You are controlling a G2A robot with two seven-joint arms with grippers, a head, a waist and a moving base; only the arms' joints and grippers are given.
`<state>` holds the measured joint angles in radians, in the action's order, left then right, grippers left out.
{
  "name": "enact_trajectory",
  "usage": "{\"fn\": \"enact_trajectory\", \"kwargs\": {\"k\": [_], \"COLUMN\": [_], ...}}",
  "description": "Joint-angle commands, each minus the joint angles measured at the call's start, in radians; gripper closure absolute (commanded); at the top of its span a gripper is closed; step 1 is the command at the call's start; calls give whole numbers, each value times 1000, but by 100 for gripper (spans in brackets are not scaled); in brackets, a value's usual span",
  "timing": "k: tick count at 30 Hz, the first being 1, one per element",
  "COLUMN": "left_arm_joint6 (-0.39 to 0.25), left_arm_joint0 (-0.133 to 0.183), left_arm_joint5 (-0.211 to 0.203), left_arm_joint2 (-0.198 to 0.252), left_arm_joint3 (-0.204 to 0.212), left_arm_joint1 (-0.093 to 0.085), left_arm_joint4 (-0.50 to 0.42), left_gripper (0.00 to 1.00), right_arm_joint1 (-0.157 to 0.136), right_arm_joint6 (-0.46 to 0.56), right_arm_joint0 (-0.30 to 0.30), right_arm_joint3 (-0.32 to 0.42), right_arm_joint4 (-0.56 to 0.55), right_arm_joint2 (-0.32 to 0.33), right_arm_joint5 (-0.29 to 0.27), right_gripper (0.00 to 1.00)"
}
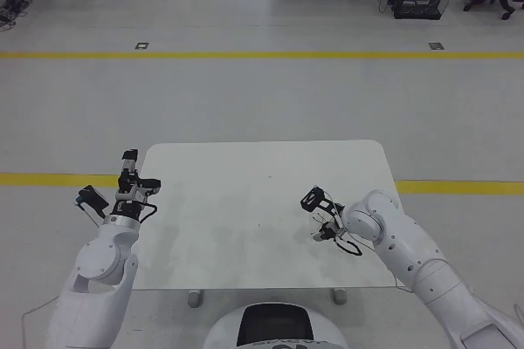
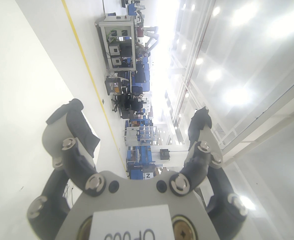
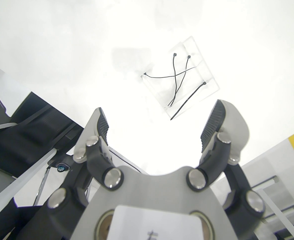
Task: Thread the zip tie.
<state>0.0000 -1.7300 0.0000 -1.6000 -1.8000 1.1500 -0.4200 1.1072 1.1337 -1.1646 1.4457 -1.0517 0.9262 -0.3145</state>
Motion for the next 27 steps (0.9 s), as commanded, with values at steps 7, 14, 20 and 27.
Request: {"fn": "enact_trajectory", "kwargs": {"k": [7,14,20,27], "left_arm_joint6": [0,0,0,0], "left_arm_joint0": [0,0,0,0], "left_arm_joint5": [0,0,0,0], "left_arm_joint2": [0,0,0,0], "left_arm_joint3": [0,0,0,0], "left_arm_joint1": [0,0,0,0], "left_arm_joint4": [0,0,0,0], "left_gripper": [0,0,0,0], "right_arm_joint1": [4,10,10,10], "right_arm_joint6": [-23,-28,-35,-34], "right_arm_joint0": [15,56,54,98], "right_arm_joint3": [-29,-75,-77,-106], "right_arm_joint4": [-12,41,41,74], "right_arm_joint2": [-15,-59,-58,-75], "right_arm_joint5": [-20,-26,-24,-26], "right_gripper": [0,0,0,0]}}
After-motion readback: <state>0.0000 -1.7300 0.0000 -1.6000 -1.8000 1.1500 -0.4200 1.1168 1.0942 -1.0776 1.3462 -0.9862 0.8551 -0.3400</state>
